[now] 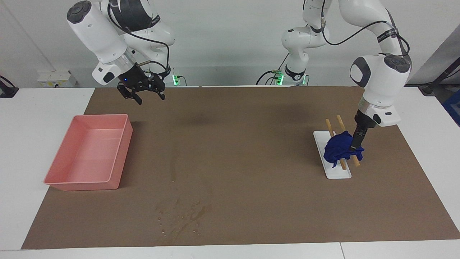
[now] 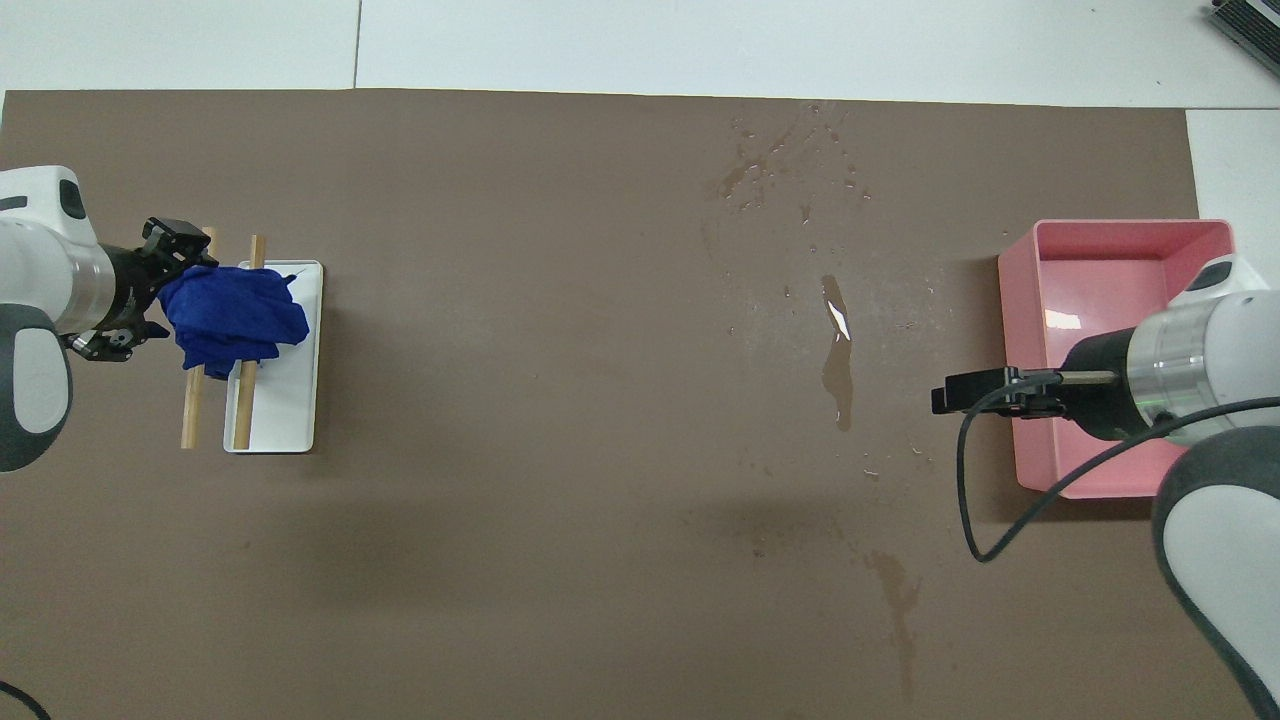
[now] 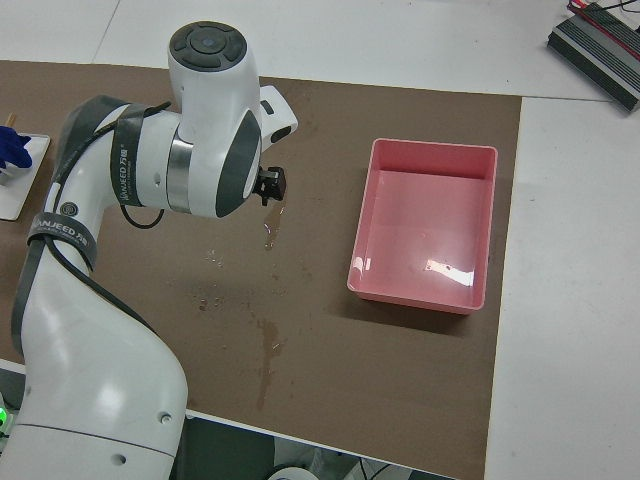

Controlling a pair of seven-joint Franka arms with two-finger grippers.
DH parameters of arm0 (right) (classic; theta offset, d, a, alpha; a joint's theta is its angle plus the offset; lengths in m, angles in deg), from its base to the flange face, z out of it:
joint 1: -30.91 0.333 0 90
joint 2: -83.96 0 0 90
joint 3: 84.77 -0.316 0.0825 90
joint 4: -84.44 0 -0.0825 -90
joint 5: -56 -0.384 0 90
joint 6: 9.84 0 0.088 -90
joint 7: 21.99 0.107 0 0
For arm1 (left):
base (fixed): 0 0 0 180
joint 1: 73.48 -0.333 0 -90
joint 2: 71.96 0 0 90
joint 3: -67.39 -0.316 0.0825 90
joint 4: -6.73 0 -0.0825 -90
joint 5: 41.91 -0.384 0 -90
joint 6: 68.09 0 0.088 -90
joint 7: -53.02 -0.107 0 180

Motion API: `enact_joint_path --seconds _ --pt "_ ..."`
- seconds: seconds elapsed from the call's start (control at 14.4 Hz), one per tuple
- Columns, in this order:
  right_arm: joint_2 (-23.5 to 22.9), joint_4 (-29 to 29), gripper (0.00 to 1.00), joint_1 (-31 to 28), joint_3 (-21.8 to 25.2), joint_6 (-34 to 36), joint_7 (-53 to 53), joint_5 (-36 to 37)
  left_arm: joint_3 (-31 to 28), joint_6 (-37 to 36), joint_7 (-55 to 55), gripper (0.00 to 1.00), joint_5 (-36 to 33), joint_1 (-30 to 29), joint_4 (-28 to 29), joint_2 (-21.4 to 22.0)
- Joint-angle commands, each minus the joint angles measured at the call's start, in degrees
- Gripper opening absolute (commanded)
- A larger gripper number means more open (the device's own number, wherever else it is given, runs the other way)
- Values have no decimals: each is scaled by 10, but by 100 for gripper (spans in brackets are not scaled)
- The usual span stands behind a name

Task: Wipe water with towel using both arms
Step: 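Grasp the blue towel with the left gripper while the right gripper moves toward center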

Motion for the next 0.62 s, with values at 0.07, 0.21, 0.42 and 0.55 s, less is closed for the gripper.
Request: enact_joint_path --seconds 0.07,0.21,0.42,0.55 --pt "-35 24 100 26 -2 -61 84 -46 3 42 10 60 -4 0 13 -3" --pt "-58 30 100 44 -2 -88 136 -57 3 44 7 55 -4 1 18 -5" --pt "-91 30 100 55 -3 -110 167 -93 3 42 4 0 -5 1 16 -5" --pt "-104 30 100 64 -2 -121 197 -126 3 33 -21 0 -5 -5 12 -6"
